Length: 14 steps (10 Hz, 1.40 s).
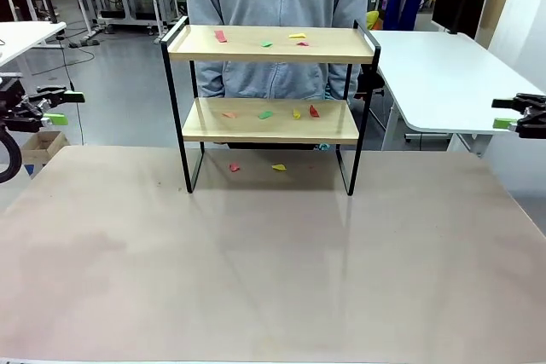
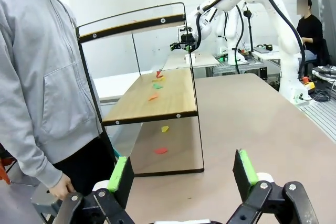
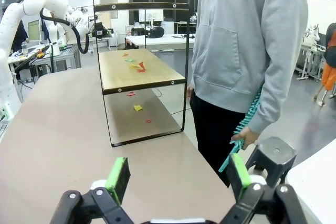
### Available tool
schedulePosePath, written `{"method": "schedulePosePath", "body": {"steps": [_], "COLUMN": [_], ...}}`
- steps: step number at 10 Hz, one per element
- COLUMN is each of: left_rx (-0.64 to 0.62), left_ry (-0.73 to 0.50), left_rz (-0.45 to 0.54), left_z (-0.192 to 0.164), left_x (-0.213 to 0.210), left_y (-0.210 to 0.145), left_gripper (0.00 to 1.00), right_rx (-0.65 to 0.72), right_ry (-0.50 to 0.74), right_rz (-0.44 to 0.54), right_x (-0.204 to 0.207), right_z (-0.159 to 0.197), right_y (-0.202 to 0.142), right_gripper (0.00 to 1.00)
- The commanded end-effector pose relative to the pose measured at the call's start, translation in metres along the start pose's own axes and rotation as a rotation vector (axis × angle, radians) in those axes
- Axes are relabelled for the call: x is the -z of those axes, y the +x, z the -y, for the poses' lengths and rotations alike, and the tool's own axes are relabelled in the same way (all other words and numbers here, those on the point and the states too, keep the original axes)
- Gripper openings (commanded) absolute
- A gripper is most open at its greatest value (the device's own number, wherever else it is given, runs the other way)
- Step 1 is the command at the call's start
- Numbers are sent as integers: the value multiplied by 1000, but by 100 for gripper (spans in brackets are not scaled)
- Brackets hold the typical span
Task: Clean the shelf.
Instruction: Pick up the Duster handed by the human.
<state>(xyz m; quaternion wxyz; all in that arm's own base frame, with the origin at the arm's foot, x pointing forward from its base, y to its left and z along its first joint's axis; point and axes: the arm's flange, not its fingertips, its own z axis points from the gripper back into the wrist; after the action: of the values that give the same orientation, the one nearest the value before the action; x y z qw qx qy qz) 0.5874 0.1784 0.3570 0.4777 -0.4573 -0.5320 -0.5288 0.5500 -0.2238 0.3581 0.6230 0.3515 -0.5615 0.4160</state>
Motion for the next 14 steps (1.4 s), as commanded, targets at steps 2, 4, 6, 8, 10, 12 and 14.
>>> {"method": "schedulePosePath", "body": {"steps": [2, 4, 6, 8, 10, 12, 14], "left_rx": [-28, -6, -6, -6, -6, -6, -6], "left_ry": [-1, -6, -6, -6, -6, -6, -6], "left_rz": [59, 20, 20, 20, 20, 20, 20], "left_z": [-9, -1, -1, -1, -1, -1, -1], "left_x": [-7, -4, -4, -4, -4, -4, -4], "left_y": [4, -1, -1, -1, -1, -1, -1], "left_gripper": [100, 100, 100, 100, 100, 100, 100], "right_rx": [11, -2, -2, -2, -2, -2, -2], "right_ry": [-13, -7, -7, -7, -7, -7, -7], "right_rz": [30, 5, 5, 5, 5, 5, 5], "right_x": [-2, -2, -2, -2, -2, -2, -2], "right_z": [7, 1, 1, 1, 1, 1, 1], "right_y": [5, 1, 1, 1, 1, 1, 1], "right_gripper": [100, 100, 100, 100, 100, 100, 100]}}
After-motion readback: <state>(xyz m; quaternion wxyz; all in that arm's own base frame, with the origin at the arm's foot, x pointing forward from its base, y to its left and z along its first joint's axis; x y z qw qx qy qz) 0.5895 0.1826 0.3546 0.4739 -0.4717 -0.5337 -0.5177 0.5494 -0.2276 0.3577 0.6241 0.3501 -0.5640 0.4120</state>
